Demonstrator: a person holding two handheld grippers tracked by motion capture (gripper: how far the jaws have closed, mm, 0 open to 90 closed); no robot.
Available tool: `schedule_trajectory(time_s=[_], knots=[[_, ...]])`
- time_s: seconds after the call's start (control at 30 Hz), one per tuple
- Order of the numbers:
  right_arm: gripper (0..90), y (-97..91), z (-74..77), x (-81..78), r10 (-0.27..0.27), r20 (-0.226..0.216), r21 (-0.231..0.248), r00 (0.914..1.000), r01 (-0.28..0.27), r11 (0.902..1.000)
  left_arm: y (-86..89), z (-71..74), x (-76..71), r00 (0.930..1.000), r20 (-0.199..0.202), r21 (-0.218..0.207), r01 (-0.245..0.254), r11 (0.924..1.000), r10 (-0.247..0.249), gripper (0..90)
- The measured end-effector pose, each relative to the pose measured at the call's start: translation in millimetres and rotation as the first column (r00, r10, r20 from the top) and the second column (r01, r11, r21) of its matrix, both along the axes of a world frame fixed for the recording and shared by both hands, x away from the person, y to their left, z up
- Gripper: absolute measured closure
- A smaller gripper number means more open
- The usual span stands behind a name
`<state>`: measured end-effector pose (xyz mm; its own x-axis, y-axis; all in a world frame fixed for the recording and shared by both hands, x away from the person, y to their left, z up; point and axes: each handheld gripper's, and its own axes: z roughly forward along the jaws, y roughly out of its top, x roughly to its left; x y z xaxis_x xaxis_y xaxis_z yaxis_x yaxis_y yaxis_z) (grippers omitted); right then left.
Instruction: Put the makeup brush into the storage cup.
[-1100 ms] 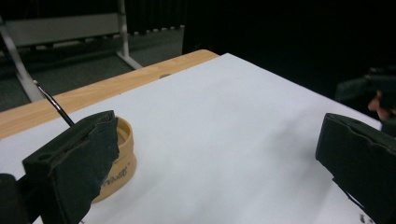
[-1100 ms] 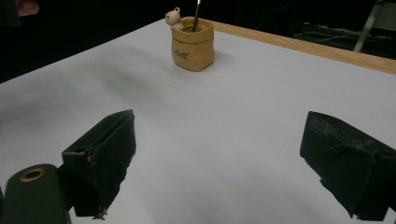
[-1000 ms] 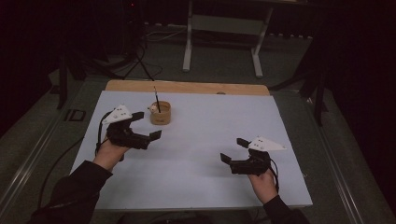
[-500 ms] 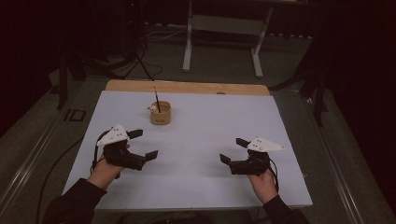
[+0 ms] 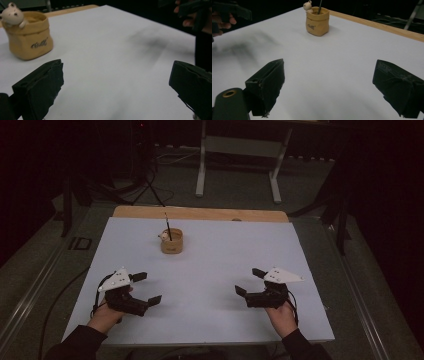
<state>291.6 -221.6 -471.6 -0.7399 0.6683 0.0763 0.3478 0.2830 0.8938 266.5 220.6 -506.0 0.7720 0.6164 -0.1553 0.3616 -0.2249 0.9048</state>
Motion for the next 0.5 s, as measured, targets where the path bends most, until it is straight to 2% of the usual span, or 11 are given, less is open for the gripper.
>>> schedule_trajectory(time_s=[0.13,0.23,0.37,0.5], knots=[[10.5,0.4,-1.1,0.3,0.000,0.001,-0.007,1.0000,0.000,1.0000,4.4,-11.8,0.2,0.9995,-0.024,-0.010,0.018,0.9998,-0.019,0.0],[10.5,0.4,-1.4,0.4,-0.002,-0.002,-0.012,1.0000,0.002,0.9999,5.3,-15.4,-0.6,0.9990,-0.033,-0.026,0.027,0.9993,-0.028,0.0],[10.5,-0.4,-2.3,0.5,-0.003,-0.004,-0.011,1.0000,0.003,0.9999,3.5,-18.7,-5.0,0.9986,-0.020,-0.035,0.048,0.9983,-0.048,0.0],[10.5,-0.7,-3.2,0.2,-0.003,-0.006,-0.016,1.0000,0.003,0.9999,3.7,-18.7,-7.3,0.9991,-0.012,-0.051,0.041,0.9979,-0.041,0.0]])
